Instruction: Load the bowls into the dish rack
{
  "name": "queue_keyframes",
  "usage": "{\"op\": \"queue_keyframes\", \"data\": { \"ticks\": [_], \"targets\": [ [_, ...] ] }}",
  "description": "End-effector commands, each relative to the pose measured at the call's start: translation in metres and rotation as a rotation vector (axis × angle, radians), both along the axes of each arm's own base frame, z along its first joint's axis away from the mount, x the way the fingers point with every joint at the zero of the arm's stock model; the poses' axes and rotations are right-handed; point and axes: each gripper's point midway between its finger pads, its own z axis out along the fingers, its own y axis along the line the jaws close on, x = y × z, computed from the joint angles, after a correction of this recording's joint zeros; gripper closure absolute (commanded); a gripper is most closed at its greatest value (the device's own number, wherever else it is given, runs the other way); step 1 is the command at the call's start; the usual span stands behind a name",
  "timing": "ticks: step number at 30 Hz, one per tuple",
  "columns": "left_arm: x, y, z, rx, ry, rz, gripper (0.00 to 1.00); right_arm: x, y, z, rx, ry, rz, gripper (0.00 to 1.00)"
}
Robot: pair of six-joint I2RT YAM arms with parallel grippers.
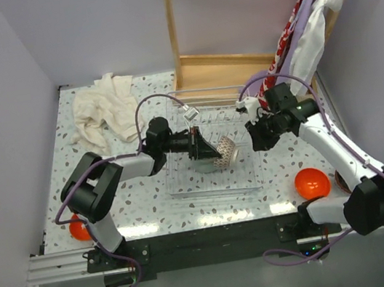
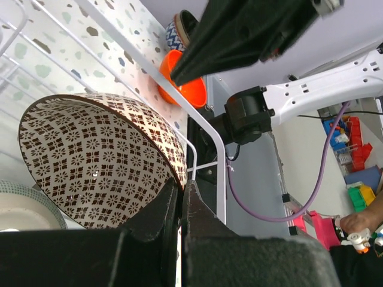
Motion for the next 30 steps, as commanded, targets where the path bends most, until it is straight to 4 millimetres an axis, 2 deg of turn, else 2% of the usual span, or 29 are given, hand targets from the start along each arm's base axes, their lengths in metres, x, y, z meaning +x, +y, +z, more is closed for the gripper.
{"op": "queue_keyframes", "data": {
  "ticks": [1, 3, 6, 10, 12, 15, 19, 24, 27, 30],
  "targets": [
    [0.017, 0.004, 0.0, -0.003, -0.057, 0.044, 1.0, -0.002, 0.021, -0.006, 0.002, -0.066, 0.167, 0.93],
    [0.023, 0.006, -0.004, 0.005, -0.05, 0.057, 1.0, -0.004, 0.024, -0.013, -0.012, -0.062, 0.2, 0.98],
    [0.031, 0.008, -0.01, 0.014, -0.055, 0.069, 1.0, -0.008, 0.029, -0.021, -0.021, -0.053, 0.231, 1.0],
    [0.042, 0.01, -0.023, 0.045, -0.044, 0.088, 1.0, -0.005, 0.035, -0.032, -0.021, -0.043, 0.24, 1.0],
    [0.045, 0.01, -0.024, 0.05, -0.05, 0.087, 0.95, -0.003, 0.038, -0.034, -0.022, -0.043, 0.241, 1.0],
    [0.051, 0.011, -0.024, 0.06, -0.058, 0.095, 0.93, 0.0, 0.048, -0.039, -0.018, -0.052, 0.262, 1.0],
    [0.056, 0.017, -0.021, 0.079, -0.057, 0.109, 0.91, 0.015, 0.061, -0.042, -0.022, -0.102, 0.266, 1.0],
    [0.059, 0.026, -0.018, 0.111, -0.08, 0.116, 0.86, 0.032, 0.071, -0.056, -0.039, -0.107, 0.251, 1.0],
    [0.059, 0.03, -0.019, 0.139, -0.094, 0.12, 0.79, 0.044, 0.076, -0.058, -0.047, -0.133, 0.248, 1.0],
    [0.058, 0.035, -0.021, 0.169, -0.107, 0.126, 0.68, 0.054, 0.079, -0.06, -0.057, -0.151, 0.254, 1.0]
  ]
}}
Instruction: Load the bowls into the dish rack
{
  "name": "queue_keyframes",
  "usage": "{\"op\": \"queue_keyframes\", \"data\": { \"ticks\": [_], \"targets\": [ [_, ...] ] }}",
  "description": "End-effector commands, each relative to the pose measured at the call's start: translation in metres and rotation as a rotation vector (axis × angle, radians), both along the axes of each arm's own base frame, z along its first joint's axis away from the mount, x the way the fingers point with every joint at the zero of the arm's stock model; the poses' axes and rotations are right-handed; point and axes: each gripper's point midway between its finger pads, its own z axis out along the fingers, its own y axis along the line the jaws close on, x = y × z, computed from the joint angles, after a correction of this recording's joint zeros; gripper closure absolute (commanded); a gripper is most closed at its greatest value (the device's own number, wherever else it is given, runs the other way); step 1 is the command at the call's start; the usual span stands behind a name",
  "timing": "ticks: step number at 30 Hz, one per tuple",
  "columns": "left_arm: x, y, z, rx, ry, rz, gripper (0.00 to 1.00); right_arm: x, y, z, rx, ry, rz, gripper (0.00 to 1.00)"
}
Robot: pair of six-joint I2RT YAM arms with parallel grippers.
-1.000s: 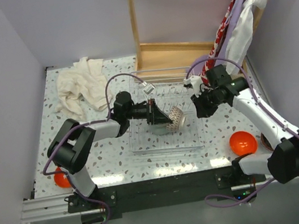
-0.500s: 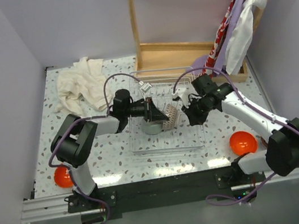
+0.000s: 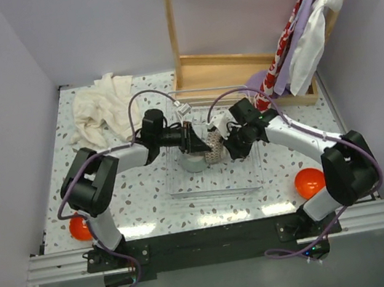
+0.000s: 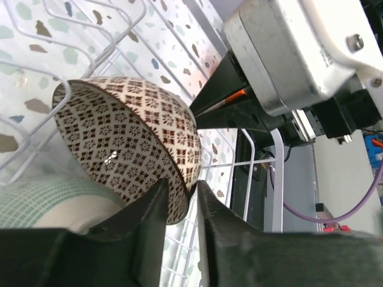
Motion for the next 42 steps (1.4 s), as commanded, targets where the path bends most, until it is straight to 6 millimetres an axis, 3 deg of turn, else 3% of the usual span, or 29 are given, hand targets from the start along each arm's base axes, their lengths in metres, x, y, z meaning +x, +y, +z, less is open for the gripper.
{"op": "queue_keyframes", "data": {
  "ticks": [1, 12, 19, 24, 26, 32, 37, 40, 41, 42],
  "targets": [
    [0.009, 0.01, 0.014, 0.041, -0.091, 0.019, 0.63, 0.036, 0.015, 0.017, 0.031, -0.127, -0.006, 1.0],
    [0.024, 0.029, 0.026, 0.155, -0.199, 0.049, 0.46, 0.051, 0.029, 0.025, 0.047, -0.18, 0.024, 1.0],
    [0.034, 0.077, 0.023, 0.407, -0.238, 0.116, 0.44, 0.056, 0.032, 0.033, 0.061, -0.202, 0.026, 1.0],
    [0.056, 0.12, 0.045, 0.498, -0.376, 0.321, 0.45, 0.062, 0.049, 0.047, 0.091, -0.227, 0.037, 1.0],
    [0.059, 0.128, 0.059, 0.503, -0.439, 0.375, 0.46, 0.064, 0.053, 0.053, 0.076, -0.269, 0.077, 1.0],
    [0.068, 0.15, 0.066, 0.507, -0.486, 0.492, 0.46, 0.057, 0.065, 0.043, 0.022, -0.302, 0.146, 1.0],
    [0.066, 0.163, 0.048, 0.576, -0.494, 0.493, 0.46, 0.063, 0.063, 0.044, -0.013, -0.314, 0.122, 1.0],
    [0.063, 0.168, 0.037, 0.605, -0.483, 0.493, 0.44, 0.059, 0.058, 0.049, -0.019, -0.297, 0.074, 0.9],
    [0.063, 0.169, 0.037, 0.605, -0.487, 0.496, 0.44, 0.057, 0.056, 0.05, -0.023, -0.292, 0.067, 0.76],
    [0.063, 0.17, 0.034, 0.609, -0.481, 0.507, 0.42, 0.053, 0.052, 0.045, -0.035, -0.278, 0.064, 0.71]
  ]
}}
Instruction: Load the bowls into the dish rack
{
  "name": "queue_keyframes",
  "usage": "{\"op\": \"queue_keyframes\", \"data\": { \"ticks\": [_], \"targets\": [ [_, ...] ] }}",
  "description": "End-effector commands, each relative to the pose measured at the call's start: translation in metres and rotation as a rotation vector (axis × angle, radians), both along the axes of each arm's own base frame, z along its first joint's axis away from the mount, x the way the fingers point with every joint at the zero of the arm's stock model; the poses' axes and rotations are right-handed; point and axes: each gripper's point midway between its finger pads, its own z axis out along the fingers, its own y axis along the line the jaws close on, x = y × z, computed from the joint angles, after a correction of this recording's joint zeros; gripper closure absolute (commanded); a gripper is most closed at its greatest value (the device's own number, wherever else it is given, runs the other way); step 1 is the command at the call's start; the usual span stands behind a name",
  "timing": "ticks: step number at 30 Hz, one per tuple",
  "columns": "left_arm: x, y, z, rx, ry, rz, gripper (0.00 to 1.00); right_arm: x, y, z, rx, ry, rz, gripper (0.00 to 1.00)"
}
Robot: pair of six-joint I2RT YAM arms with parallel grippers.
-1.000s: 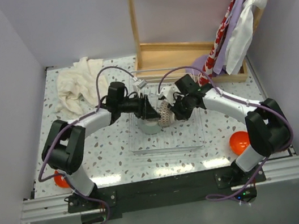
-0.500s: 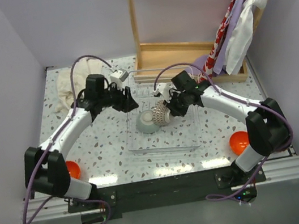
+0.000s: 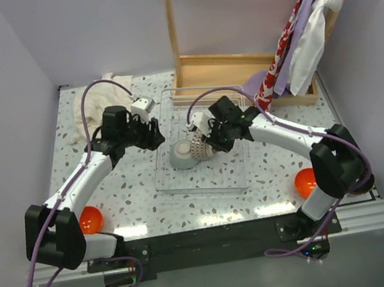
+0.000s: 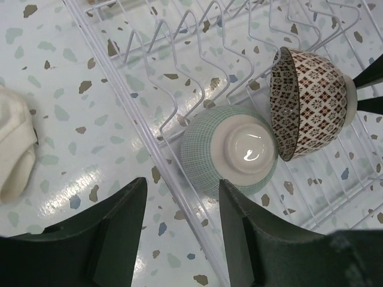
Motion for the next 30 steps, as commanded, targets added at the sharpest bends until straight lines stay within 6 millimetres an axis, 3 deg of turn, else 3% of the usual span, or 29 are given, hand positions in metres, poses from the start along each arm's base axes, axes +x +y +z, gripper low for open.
{"op": "queue_keyframes", "data": {
  "ticks": [1, 2, 3, 10, 15, 19, 26, 30],
  "targets": [
    [0.008, 0.01, 0.004, 0.031, -0.07, 0.032, 0.43, 0.014, 0.004, 0.027, 0.035, -0.091, -0.042, 0.65],
    [0.009, 0.012, 0.001, 0.037, -0.073, 0.048, 0.43, 0.013, 0.002, 0.029, 0.038, -0.101, -0.048, 0.55],
    [0.009, 0.014, 0.0, 0.037, -0.072, 0.06, 0.42, 0.01, -0.002, 0.025, 0.031, -0.098, -0.056, 0.51],
    [0.005, 0.01, -0.01, 0.022, -0.046, 0.039, 0.41, 0.003, -0.014, 0.019, -0.008, -0.124, -0.005, 0.36],
    [0.002, 0.006, -0.015, -0.01, -0.023, 0.036, 0.41, -0.001, 0.008, 0.016, 0.063, -0.081, 0.074, 0.39],
    [0.0, 0.007, -0.017, -0.006, -0.019, 0.036, 0.41, 0.004, 0.026, 0.017, 0.115, -0.056, 0.092, 0.5],
    [-0.008, 0.013, -0.03, 0.012, 0.005, 0.054, 0.41, 0.012, 0.048, 0.047, 0.165, -0.109, 0.158, 0.52],
    [-0.008, 0.019, -0.034, 0.024, 0.013, 0.086, 0.41, 0.004, 0.063, 0.063, 0.201, -0.117, 0.233, 0.52]
  ]
}}
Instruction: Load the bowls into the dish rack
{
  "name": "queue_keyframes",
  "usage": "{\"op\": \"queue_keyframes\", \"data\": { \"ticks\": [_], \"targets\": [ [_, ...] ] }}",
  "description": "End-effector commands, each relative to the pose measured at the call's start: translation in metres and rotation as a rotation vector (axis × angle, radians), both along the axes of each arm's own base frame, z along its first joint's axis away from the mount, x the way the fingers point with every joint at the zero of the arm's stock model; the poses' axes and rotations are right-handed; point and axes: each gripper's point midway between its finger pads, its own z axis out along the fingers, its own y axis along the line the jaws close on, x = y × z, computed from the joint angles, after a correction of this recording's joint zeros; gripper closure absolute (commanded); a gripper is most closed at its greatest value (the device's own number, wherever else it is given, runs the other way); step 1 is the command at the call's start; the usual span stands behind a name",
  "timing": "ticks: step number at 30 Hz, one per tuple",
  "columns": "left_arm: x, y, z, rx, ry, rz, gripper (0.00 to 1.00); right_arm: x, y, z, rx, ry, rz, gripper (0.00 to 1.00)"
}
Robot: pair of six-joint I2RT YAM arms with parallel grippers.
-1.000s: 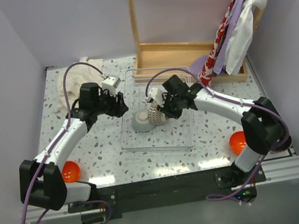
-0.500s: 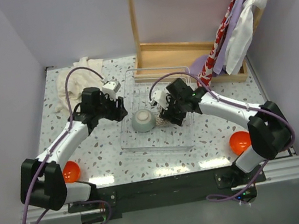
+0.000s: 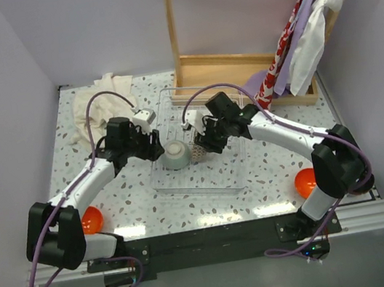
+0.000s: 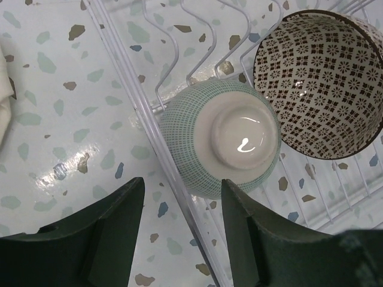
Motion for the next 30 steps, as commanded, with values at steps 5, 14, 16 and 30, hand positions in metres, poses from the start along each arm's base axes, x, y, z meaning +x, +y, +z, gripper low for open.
{"op": "queue_keyframes", "data": {
  "ticks": [5, 14, 16, 30],
  "targets": [
    [0.013, 0.011, 0.014, -0.022, -0.061, 0.068, 0.42, -0.011, 0.06, 0.043, 0.109, -0.087, 0.21, 0.52],
    [0.014, 0.022, 0.013, -0.028, -0.058, 0.106, 0.42, -0.014, 0.091, 0.015, 0.069, -0.028, 0.233, 0.52],
    [0.015, 0.025, 0.014, -0.031, -0.059, 0.117, 0.42, -0.014, 0.098, 0.008, 0.065, -0.014, 0.231, 0.52],
    [0.02, 0.035, 0.038, -0.055, -0.11, 0.143, 0.43, -0.016, 0.069, 0.065, 0.108, -0.158, 0.162, 0.55]
  ]
}}
